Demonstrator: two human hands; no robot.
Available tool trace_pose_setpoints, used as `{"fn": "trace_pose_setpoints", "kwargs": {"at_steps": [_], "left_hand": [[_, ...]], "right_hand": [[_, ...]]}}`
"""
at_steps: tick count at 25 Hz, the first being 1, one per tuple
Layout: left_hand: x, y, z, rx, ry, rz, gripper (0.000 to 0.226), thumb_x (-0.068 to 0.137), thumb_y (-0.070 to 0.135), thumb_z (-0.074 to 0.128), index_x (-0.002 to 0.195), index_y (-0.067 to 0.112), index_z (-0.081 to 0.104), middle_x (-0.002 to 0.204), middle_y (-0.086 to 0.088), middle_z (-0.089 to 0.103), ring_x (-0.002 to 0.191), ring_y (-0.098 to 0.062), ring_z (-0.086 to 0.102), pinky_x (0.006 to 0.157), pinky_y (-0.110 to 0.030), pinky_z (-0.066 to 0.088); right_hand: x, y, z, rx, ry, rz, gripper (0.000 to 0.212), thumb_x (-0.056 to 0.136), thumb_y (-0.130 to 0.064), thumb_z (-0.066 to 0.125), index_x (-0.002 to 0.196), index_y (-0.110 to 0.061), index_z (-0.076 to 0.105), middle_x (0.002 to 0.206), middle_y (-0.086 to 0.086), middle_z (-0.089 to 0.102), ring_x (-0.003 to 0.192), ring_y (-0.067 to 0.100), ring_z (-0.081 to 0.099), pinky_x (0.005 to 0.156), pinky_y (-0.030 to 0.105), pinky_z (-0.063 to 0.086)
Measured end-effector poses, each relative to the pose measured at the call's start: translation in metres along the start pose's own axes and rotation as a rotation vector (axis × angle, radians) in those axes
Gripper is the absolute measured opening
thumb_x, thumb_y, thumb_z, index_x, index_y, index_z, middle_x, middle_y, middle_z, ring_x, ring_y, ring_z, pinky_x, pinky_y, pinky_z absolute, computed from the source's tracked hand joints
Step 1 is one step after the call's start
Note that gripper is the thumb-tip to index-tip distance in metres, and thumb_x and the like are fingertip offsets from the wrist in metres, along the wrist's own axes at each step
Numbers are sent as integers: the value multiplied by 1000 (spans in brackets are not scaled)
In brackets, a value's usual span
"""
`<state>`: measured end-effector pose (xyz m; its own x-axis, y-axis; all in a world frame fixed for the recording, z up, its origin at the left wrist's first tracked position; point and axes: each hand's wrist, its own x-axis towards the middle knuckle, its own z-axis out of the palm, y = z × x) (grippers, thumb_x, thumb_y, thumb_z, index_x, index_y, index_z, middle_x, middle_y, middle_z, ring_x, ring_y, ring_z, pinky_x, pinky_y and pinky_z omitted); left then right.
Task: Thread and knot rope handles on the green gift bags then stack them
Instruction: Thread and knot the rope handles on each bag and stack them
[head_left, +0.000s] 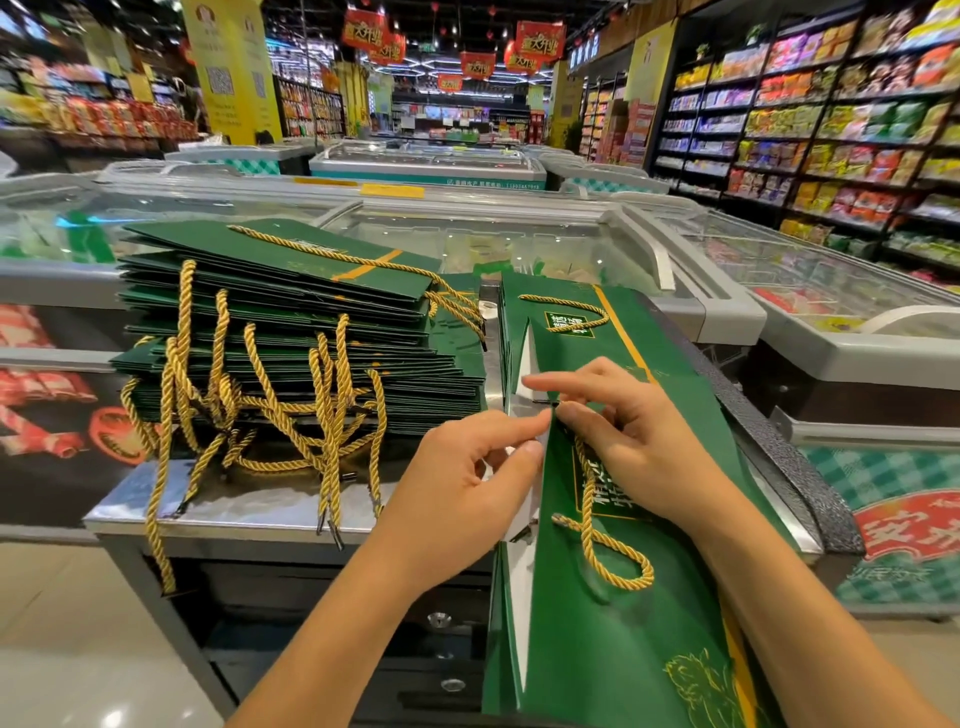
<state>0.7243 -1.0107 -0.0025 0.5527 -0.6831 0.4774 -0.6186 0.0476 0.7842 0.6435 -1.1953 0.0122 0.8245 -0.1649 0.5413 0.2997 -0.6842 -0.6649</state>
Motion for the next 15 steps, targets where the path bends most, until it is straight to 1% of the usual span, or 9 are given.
{"fn": "trace_pose_setpoints", "kwargs": {"at_steps": [1, 2, 3, 5, 7, 10, 12, 14, 15], "left_hand": [[1, 1, 0, 9, -2, 4, 30, 99, 18, 58, 126, 21, 70, 80, 20, 64, 69, -5, 55, 66, -17, 43], [2, 1, 1, 16, 15, -4, 28, 98, 15, 60, 124, 21, 71, 80, 21, 64, 68, -4, 55, 65, -15, 43], [4, 1, 1, 18, 50, -35, 27, 97, 15, 62, 120, 23, 72, 83, 18, 66, 66, -5, 58, 64, -19, 48], [13, 2, 1, -13, 115, -156, 19, 95, 16, 64, 111, 27, 69, 85, 6, 70, 61, -11, 67, 64, -34, 58], [22, 3, 1, 45, 106, -197, 19, 95, 19, 64, 112, 27, 63, 77, 2, 69, 54, -12, 68, 63, -40, 58], [32, 5, 5, 189, 57, -130, 25, 95, 20, 63, 118, 29, 64, 69, 2, 66, 46, 0, 56, 57, -30, 49], [36, 2, 10, 203, 88, -141, 16, 94, 22, 65, 107, 29, 69, 69, 4, 62, 49, 0, 49, 53, -26, 37], [37, 0, 11, 160, 109, -168, 7, 94, 24, 67, 97, 26, 72, 69, 5, 62, 50, -1, 47, 52, -27, 38], [37, 0, 11, 153, 115, -168, 6, 94, 23, 66, 94, 24, 72, 69, 6, 61, 50, 0, 47, 51, -25, 38]], "right_hand": [[1, 1, 0, -5, -7, -6, 35, 99, -1, 60, 120, -26, 72, 94, 4, 58, 79, 11, 52, 65, 19, 36], [1, 2, 1, -7, -7, -7, 33, 99, 0, 60, 115, -26, 71, 96, 2, 60, 85, 13, 54, 67, 17, 37], [1, 3, 1, -9, -7, 0, 32, 98, 1, 60, 112, -27, 70, 98, -1, 61, 88, 13, 55, 68, 16, 37], [1, 2, 1, -5, -4, 23, 32, 98, 1, 61, 107, -29, 68, 99, -5, 63, 90, 12, 55, 68, 16, 37], [2, 3, 1, 1, -6, 39, 32, 97, 0, 62, 105, -30, 67, 100, -7, 65, 90, 11, 56, 66, 17, 38], [1, 3, 0, 28, 0, 40, 32, 97, 1, 62, 104, -30, 68, 99, -7, 65, 90, 10, 56, 66, 16, 38], [1, 3, 0, 35, 0, 29, 33, 97, 1, 63, 106, -30, 68, 98, -1, 63, 91, 14, 57, 66, 22, 41], [1, 2, 1, 14, -6, 15, 35, 96, 1, 63, 108, -31, 68, 98, 4, 62, 92, 16, 57, 70, 31, 45], [1, 2, 1, 7, -14, 18, 37, 96, 2, 63, 109, -32, 68, 99, 4, 61, 92, 15, 56, 70, 29, 45]]}}
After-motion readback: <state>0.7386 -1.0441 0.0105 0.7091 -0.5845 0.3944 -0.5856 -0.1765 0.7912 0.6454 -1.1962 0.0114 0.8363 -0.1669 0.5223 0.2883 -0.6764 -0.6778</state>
